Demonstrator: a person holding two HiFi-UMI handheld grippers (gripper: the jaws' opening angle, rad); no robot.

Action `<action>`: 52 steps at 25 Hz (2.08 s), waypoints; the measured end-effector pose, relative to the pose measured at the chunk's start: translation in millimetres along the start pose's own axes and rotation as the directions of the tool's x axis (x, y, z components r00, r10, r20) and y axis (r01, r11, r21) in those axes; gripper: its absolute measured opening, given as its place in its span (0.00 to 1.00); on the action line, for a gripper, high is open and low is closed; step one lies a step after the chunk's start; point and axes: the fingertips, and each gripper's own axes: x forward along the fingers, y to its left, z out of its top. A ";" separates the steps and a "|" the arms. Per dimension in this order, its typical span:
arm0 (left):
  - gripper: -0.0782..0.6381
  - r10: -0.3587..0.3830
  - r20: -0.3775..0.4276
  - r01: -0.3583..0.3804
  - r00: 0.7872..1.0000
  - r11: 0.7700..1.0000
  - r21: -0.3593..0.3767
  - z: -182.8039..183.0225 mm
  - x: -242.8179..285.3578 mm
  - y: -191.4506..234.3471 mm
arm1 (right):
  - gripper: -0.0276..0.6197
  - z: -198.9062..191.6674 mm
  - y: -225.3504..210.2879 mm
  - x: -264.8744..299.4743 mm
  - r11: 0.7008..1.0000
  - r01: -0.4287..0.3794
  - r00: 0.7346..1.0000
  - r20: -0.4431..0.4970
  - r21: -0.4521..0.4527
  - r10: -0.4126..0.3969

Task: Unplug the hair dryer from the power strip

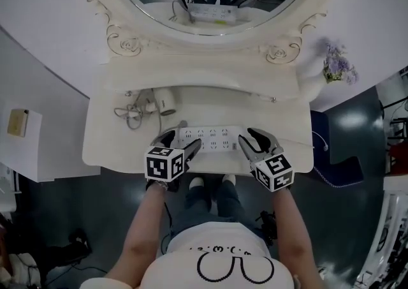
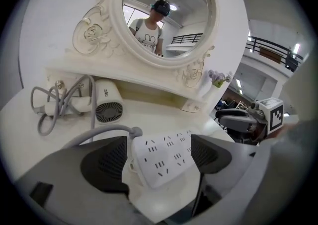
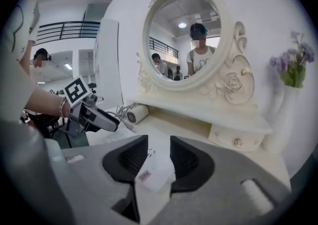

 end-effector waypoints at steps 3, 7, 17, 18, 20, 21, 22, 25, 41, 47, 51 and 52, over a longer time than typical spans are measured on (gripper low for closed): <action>0.66 -0.022 0.019 0.022 1.000 1.000 -0.011 -2.5 -14.0 5.2 | 0.26 11.9 6.9 -17.7 0.999 0.046 0.997 0.060 0.023 -0.048; 0.66 -0.058 0.093 0.059 0.994 0.998 -0.007 0.4 -30.5 2.4 | 0.23 33.5 14.9 -40.2 0.989 0.112 0.978 0.167 0.099 -0.128; 0.66 -0.072 0.321 0.050 0.944 0.996 0.078 19.6 -82.9 -31.7 | 0.04 86.6 34.9 -95.1 0.985 0.170 0.929 0.326 0.039 -0.173; 0.66 -0.064 0.343 0.038 0.937 0.996 0.083 22.2 -89.8 -36.3 | 0.04 90.0 37.1 -102.4 0.985 0.172 0.927 0.333 0.030 -0.172; 0.65 -0.055 0.384 0.019 0.922 0.995 0.097 27.0 -104.2 -48.4 | 0.03 95.1 41.1 -118.0 0.983 0.181 0.924 0.341 0.013 -0.174; 0.65 -0.054 0.405 0.010 0.913 0.994 0.109 29.8 -112.1 -54.7 | 0.04 97.2 43.1 -125.7 0.983 0.184 0.922 0.346 0.009 -0.176; 0.65 -0.051 0.426 -0.001 0.903 0.993 0.122 33.1 -120.3 -60.2 | 0.03 99.3 45.6 -133.0 0.983 0.185 0.918 0.355 0.009 -0.176; 0.65 -0.027 0.485 -0.047 0.874 0.989 0.141 41.1 -145.0 -71.0 | 0.03 103.5 55.0 -154.3 0.984 0.176 0.906 0.388 0.013 -0.167; 0.10 0.052 0.687 -0.272 0.725 0.938 0.216 54.9 -244.4 -110.0 | 0.04 117.1 92.5 -212.7 0.985 0.170 0.861 0.490 -0.023 -0.137; 0.10 -0.035 0.698 -0.256 0.716 0.916 0.308 76.0 -255.3 -122.9 | 0.04 136.7 100.2 -216.5 0.971 0.234 0.837 0.519 -0.053 -0.173; 0.10 -0.057 0.716 -0.264 0.695 0.907 0.328 93.3 -267.7 -121.4 | 0.03 145.3 99.5 -217.0 0.945 0.321 0.831 0.496 -0.056 -0.252; 0.10 -0.062 0.720 -0.267 0.691 0.904 0.334 97.4 -270.4 -121.5 | 0.03 147.1 99.7 -218.1 0.939 0.338 0.827 0.495 -0.056 -0.268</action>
